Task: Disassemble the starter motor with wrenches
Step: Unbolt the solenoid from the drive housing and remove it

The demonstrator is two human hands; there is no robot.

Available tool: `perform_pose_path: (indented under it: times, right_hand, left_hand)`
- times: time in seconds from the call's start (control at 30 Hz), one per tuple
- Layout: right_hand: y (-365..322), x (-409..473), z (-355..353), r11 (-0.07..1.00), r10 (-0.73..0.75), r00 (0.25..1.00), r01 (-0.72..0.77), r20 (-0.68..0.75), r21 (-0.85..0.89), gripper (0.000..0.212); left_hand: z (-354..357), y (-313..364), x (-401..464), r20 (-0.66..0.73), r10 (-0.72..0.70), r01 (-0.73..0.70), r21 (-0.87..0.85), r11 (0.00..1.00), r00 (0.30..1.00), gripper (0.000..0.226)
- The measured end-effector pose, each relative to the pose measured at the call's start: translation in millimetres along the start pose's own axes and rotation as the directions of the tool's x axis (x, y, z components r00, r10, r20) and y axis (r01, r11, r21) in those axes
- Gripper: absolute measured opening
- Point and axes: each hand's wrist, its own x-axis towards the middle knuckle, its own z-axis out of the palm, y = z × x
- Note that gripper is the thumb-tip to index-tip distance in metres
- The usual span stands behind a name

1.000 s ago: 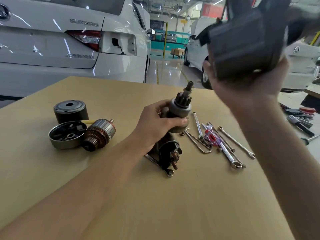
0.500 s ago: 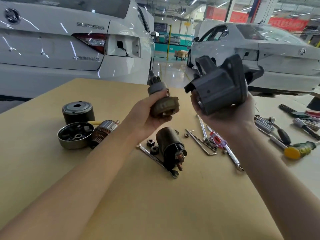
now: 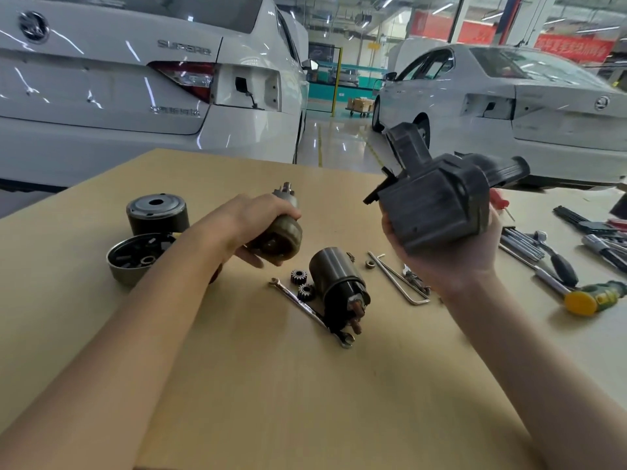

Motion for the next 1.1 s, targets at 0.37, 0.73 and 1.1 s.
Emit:
perform_pose_path:
  times: [0.37, 0.73, 1.1]
  right_hand:
    - [1.8, -0.9, -0.1, 0.998, 0.006, 0.996, 0.000, 0.089, -0.070, 0.040]
    - [5.0, 0.1, -2.3, 0.994, 0.063, 0.991, -0.052, 0.116, -0.096, 0.060]
    - [4.9, -1.7, -3.6, 0.997, 0.021, 0.999, -0.018, 0.033, -0.079, 0.052]
  left_hand:
    - [7.5, -5.5, 2.6, -0.281, 0.248, -0.020, 0.622, 0.783, 0.927, 0.026]
    - [15.2, -11.1, 9.4, -0.252, 0.439, -0.250, 0.540, 0.803, 0.863, 0.026]
    - [20.1, -8.4, 0.8, -0.090, 0.407, -0.297, 0.547, 0.783, 0.909, 0.010]
